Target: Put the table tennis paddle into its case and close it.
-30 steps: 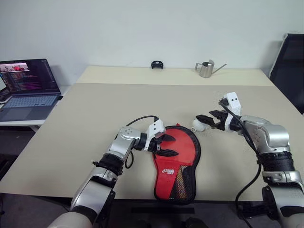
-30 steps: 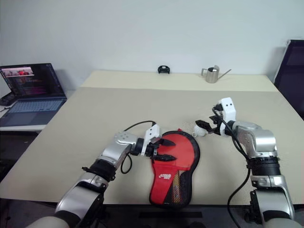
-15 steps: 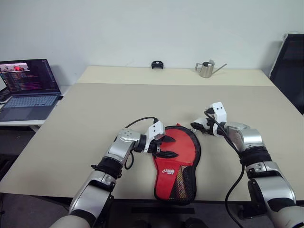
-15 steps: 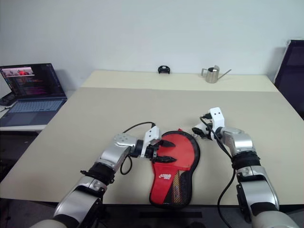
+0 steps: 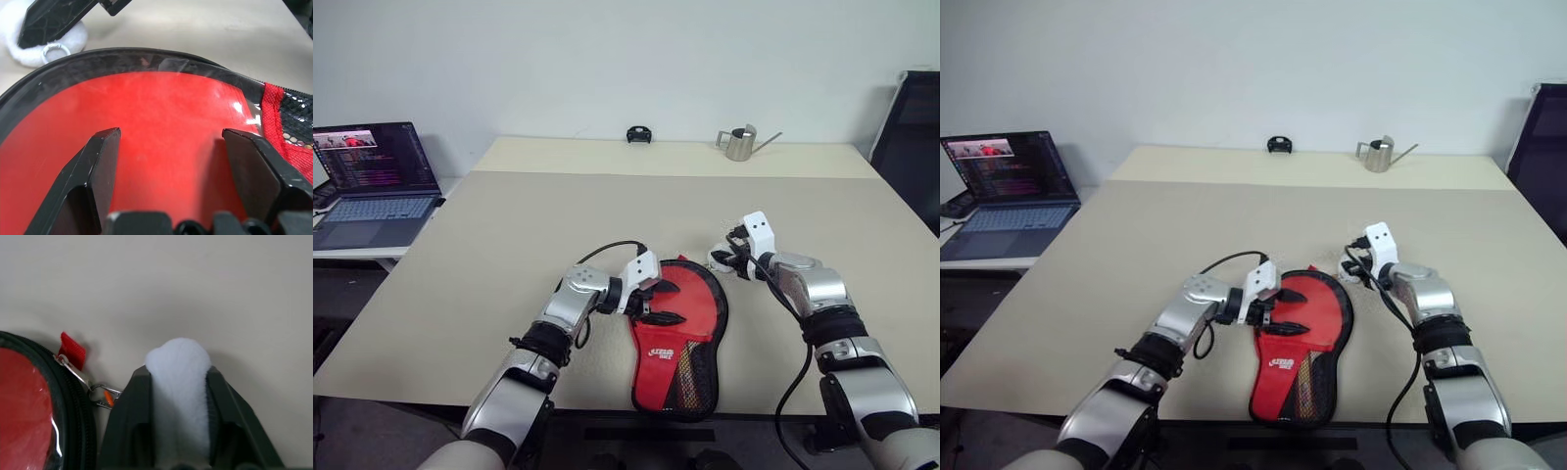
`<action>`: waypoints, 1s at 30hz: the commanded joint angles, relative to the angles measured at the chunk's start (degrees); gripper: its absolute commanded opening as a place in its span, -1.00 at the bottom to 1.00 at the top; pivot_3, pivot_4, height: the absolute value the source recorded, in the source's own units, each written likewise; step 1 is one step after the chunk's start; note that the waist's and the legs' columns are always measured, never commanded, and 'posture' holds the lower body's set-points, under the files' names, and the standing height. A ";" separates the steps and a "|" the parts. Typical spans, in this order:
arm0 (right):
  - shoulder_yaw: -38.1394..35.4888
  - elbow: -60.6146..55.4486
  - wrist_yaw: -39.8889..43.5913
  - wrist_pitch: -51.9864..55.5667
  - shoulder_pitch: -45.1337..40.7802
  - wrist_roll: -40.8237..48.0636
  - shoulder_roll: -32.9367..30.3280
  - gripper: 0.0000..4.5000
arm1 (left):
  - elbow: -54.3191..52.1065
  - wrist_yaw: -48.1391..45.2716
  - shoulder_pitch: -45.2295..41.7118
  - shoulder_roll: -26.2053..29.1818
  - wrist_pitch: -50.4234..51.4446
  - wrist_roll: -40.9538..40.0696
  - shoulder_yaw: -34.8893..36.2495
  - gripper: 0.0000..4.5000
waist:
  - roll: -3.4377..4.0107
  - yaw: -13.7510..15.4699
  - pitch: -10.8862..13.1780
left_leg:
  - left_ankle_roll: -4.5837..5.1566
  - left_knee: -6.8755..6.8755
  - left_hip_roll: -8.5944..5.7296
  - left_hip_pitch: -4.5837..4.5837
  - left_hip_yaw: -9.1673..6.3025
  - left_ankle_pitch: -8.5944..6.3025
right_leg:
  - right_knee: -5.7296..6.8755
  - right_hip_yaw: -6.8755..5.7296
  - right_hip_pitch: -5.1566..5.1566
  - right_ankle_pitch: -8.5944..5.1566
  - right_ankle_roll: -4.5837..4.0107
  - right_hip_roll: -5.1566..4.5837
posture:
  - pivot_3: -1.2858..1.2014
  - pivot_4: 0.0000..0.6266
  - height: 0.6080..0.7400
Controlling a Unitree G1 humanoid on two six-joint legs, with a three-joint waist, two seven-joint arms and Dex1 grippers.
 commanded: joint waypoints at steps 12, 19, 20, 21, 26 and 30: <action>-1.54 -17.58 0.17 5.57 5.23 -0.66 -5.64 -0.76 | 6.93 -0.54 1.36 -1.15 -3.86 3.51 -3.67 0.61 | 0.30 0.24 -0.26 | 0.04 0.00 -0.06 0.06 0.00 -0.01 | -0.01 -0.01 0.07 0.00 0.00 0.01 | 0.03 -0.52 1.00; -1.75 -32.60 4.24 16.10 12.66 2.32 -13.37 -0.76 | 8.69 -0.68 0.96 -2.37 -4.51 3.84 -3.85 0.61 | 0.37 0.88 -0.40 | 0.07 -0.01 -0.08 0.05 -0.04 -0.02 | -0.08 -0.05 0.15 -0.01 0.01 0.01 | 0.03 -0.52 1.00; -1.76 -34.86 4.56 17.63 13.80 2.97 -14.00 -0.76 | 8.90 -0.68 0.85 -2.51 -4.56 3.89 -3.86 0.61 | 0.39 0.94 -0.41 | 0.07 -0.01 -0.08 0.06 -0.02 -0.02 | -0.08 -0.04 0.16 -0.01 0.01 0.01 | 0.03 -0.52 1.00; -1.75 -37.00 4.86 19.07 14.89 3.63 -14.59 -0.76 | 9.07 -0.66 0.77 -2.66 -4.59 3.95 -3.88 0.61 | 0.41 0.98 -0.42 | 0.08 0.00 -0.09 0.07 -0.02 -0.02 | -0.07 -0.04 0.16 -0.01 0.01 0.01 | 0.03 -0.52 1.00; -2.38 -45.33 5.14 24.97 19.38 6.43 -16.42 -0.77 | 10.14 -1.20 0.18 -3.06 -4.90 4.57 -4.40 0.61 | 0.40 1.56 -0.45 | 0.09 -0.01 -0.09 0.08 -0.05 -0.02 | -0.07 -0.06 0.19 -0.01 0.01 0.01 | 0.03 -0.52 1.00; -3.45 -49.34 5.16 28.51 21.68 8.75 -17.51 -0.77 | 11.11 -1.87 -0.43 -2.90 -5.10 5.21 -5.10 0.61 | 0.38 1.71 -0.46 | 0.10 -0.01 -0.13 0.06 -0.08 -0.02 | -0.11 -0.09 0.22 -0.01 0.02 0.03 | 0.03 -0.52 1.00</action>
